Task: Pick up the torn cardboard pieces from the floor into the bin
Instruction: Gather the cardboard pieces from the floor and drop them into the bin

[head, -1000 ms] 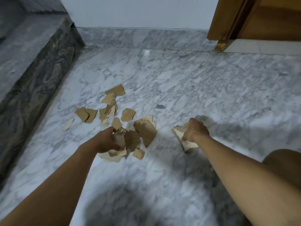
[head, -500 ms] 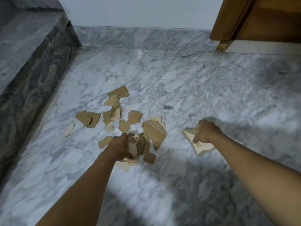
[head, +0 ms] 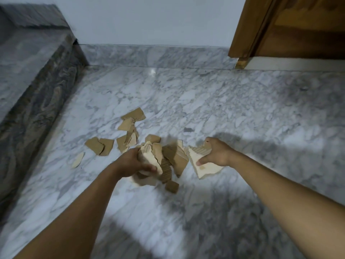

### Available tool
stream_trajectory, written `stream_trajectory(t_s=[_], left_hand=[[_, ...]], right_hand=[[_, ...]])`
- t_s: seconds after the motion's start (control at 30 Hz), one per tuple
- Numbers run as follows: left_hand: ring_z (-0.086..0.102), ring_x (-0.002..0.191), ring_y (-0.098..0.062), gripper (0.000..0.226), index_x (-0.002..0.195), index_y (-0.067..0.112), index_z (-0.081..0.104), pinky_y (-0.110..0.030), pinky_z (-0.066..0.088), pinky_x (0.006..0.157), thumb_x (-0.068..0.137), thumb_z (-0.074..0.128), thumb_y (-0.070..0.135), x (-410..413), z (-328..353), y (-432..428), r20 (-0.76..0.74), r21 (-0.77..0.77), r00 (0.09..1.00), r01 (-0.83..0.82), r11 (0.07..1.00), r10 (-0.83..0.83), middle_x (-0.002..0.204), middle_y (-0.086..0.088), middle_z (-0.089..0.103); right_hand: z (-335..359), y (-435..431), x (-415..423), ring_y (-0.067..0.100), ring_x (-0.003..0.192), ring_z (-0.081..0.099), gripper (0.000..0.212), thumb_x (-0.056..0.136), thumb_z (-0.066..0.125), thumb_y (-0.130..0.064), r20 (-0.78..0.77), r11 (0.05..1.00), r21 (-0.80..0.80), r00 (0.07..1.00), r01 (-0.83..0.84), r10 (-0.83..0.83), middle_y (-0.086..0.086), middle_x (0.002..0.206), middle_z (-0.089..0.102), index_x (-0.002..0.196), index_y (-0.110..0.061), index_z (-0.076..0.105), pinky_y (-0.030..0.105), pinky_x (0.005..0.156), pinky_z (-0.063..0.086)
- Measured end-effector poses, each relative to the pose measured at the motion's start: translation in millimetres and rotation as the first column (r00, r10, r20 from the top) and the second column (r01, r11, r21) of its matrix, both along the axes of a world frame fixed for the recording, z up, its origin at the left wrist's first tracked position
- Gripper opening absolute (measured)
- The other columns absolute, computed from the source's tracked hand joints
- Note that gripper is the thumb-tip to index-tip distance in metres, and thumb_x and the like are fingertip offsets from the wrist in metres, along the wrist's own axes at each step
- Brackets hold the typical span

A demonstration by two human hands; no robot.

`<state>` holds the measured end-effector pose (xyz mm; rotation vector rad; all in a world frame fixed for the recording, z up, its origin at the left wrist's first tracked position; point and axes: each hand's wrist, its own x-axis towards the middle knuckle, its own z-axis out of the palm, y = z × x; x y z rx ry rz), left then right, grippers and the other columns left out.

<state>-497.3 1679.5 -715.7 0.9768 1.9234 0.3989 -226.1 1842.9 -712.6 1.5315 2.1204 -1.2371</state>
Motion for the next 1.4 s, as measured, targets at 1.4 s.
stream_trajectory(t_s=[1.4], left_hand=[[0.051, 0.118, -0.032, 0.094, 0.139, 0.033, 0.045, -0.04, 0.049, 0.096, 0.057, 0.088, 0.05, 36, -48, 18, -0.391, -0.208, 0.847, 0.3, 0.931, -0.361, 0.127, -0.009, 0.055]], right_hand=[[-56, -102, -39, 0.027, 0.11, 0.057, 0.046, 0.081, 0.075, -0.034, -0.006, 0.919, 0.19, 0.936, -0.344, 0.352, 0.003, 0.119, 0.055, 0.122, -0.024, 0.057, 0.04, 0.089, 0.052]])
